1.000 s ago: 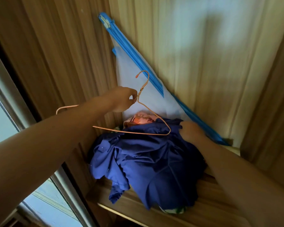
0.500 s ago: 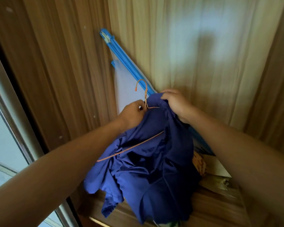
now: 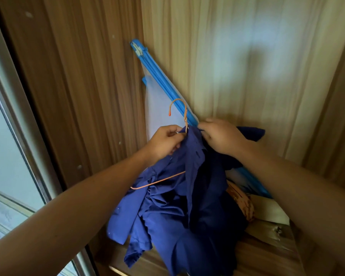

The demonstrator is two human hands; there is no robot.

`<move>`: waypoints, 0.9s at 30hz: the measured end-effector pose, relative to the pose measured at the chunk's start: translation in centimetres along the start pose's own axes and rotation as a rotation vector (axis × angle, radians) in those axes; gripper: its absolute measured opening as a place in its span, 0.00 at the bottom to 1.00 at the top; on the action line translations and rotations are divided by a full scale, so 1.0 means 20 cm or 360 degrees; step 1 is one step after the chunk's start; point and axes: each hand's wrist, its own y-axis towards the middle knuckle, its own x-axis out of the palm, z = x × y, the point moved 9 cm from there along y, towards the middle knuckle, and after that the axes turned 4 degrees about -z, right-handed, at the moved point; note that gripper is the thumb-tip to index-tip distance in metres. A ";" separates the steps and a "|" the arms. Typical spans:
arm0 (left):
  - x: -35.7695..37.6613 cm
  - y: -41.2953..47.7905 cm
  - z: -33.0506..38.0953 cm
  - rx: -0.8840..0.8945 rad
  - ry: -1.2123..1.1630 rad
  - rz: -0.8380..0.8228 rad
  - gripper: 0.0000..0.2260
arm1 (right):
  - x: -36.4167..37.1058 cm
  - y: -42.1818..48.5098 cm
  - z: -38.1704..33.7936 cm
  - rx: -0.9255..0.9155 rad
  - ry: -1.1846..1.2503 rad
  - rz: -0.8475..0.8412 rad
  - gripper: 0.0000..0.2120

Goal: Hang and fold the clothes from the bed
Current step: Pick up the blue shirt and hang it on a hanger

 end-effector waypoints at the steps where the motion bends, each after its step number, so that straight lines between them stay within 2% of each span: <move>1: -0.03 0.00 -0.02 -0.0033 0.0023 0.0006 0.08 | -0.01 -0.01 0.00 -0.0034 0.0032 0.0026 0.05; 3: -0.12 0.01 -0.12 -0.0194 0.0065 0.0088 0.13 | -0.05 -0.05 0.01 -0.0078 0.0065 0.0095 0.05; 4: -0.18 0.00 -0.20 -0.0313 0.0034 0.0107 0.12 | -0.06 -0.06 0.03 -0.0085 0.0071 0.0115 0.05; 6: -0.25 -0.06 -0.35 -0.0511 0.0046 -0.0002 0.12 | -0.09 -0.07 0.07 -0.0077 0.0082 0.0130 0.05; 8: -0.23 -0.17 -0.51 -0.0697 0.0291 -0.0419 0.13 | -0.10 -0.07 0.12 -0.0065 0.0086 0.0125 0.05; 9: -0.20 -0.25 -0.59 -0.0803 0.0424 -0.0632 0.16 | -0.11 -0.07 0.13 -0.0058 0.0089 0.0123 0.05; 10: -0.18 -0.32 -0.67 -0.0910 0.0549 -0.0762 0.21 | -0.11 -0.08 0.14 -0.0046 0.0082 0.0122 0.06; 11: -0.18 -0.35 -0.73 -0.0992 0.0622 -0.0759 0.22 | -0.12 -0.08 0.15 -0.0030 0.0072 0.0121 0.06; 12: -0.16 -0.35 -0.75 -0.0946 0.0682 -0.0708 0.21 | -0.12 -0.09 0.16 -0.0009 0.0069 0.0107 0.06; 13: -0.14 -0.33 -0.72 -0.0783 0.0751 -0.0627 0.22 | -0.11 -0.09 0.16 0.0005 0.0070 0.0090 0.06; 15: -0.10 -0.30 -0.65 -0.0473 0.0904 -0.0565 0.35 | -0.10 -0.10 0.16 0.0014 0.0044 0.0058 0.07; 16: -0.10 -0.30 -0.63 -0.0472 0.0895 -0.0541 0.31 | -0.10 -0.11 0.17 0.0020 0.0015 0.0042 0.07; 17: -0.13 -0.28 -0.59 -0.0433 0.0915 -0.0456 0.16 | -0.10 -0.11 0.18 0.0025 -0.0024 0.0028 0.08; 18: -0.18 -0.25 -0.56 -0.0396 0.0936 -0.0357 0.10 | -0.10 -0.11 0.20 0.0031 -0.0063 0.0011 0.08; 23: -0.57 -0.08 -0.34 -0.0276 0.0944 0.0157 0.09 | -0.12 -0.14 0.25 0.0034 -0.0316 -0.0009 0.05; 27: -0.65 -0.01 0.07 -0.0095 0.0613 0.0304 0.10 | -0.19 -0.09 0.25 0.0168 -0.0318 0.0152 0.06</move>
